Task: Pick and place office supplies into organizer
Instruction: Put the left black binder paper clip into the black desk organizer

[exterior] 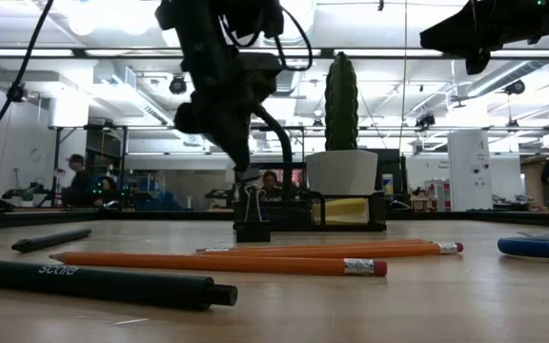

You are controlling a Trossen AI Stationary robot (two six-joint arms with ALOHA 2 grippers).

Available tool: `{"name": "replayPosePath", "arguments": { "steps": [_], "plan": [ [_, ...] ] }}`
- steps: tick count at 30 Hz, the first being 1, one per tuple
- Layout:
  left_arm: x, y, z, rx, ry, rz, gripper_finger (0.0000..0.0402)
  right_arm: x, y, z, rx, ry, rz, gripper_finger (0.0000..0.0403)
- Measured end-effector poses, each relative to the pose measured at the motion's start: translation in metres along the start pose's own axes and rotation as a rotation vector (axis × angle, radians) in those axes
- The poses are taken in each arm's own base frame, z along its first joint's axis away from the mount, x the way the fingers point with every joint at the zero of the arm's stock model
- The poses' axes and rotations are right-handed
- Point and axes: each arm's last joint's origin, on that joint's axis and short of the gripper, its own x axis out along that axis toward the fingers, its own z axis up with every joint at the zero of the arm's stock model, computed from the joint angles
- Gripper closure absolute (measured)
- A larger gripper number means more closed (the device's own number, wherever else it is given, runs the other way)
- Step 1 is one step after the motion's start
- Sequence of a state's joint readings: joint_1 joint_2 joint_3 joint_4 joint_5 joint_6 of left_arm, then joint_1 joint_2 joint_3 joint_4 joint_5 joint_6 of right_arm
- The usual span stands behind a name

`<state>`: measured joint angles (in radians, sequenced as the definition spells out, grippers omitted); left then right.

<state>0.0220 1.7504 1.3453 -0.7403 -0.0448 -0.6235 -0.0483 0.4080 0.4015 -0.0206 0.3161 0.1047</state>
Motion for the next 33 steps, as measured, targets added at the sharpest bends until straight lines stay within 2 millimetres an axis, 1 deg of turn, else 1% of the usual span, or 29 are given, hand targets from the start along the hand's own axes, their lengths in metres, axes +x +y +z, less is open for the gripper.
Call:
{"name": "replayPosePath", "arguments": {
  "steps": [4, 7, 12, 15, 19, 24, 33],
  "plan": [
    [-0.005, 0.002, 0.013, 0.05, -0.062, -0.016, 0.0401, 0.0, 0.0, 0.0, 0.0, 0.001, 0.0, 0.0346],
    [-0.007, 0.004, 0.022, 0.048, -0.115, -0.038, 0.0402, 0.0, 0.0, 0.0, 0.0, 0.001, 0.0, 0.0346],
    [-0.004, 0.005, 0.033, 0.056, -0.186, -0.055, 0.0402, 0.0, 0.0, 0.0, 0.0, 0.001, 0.0, 0.0346],
    [0.002, 0.005, 0.035, 0.073, -0.202, -0.045, 0.0402, 0.0, 0.0, 0.0, -0.001, 0.003, 0.0, 0.0346],
    [0.011, 0.008, 0.035, 0.104, -0.212, 0.037, 0.0402, 0.0, 0.0, 0.0, -0.003, 0.005, -0.001, 0.0346],
    [0.016, 0.009, 0.037, 0.125, -0.242, 0.1, 0.0402, 0.0, 0.0, -0.001, -0.003, 0.006, -0.001, 0.0346],
    [0.024, 0.008, 0.038, 0.291, -0.233, 0.119, 0.0402, 0.0, 0.0, -0.001, -0.005, 0.007, -0.001, 0.0346]
  ]
}}
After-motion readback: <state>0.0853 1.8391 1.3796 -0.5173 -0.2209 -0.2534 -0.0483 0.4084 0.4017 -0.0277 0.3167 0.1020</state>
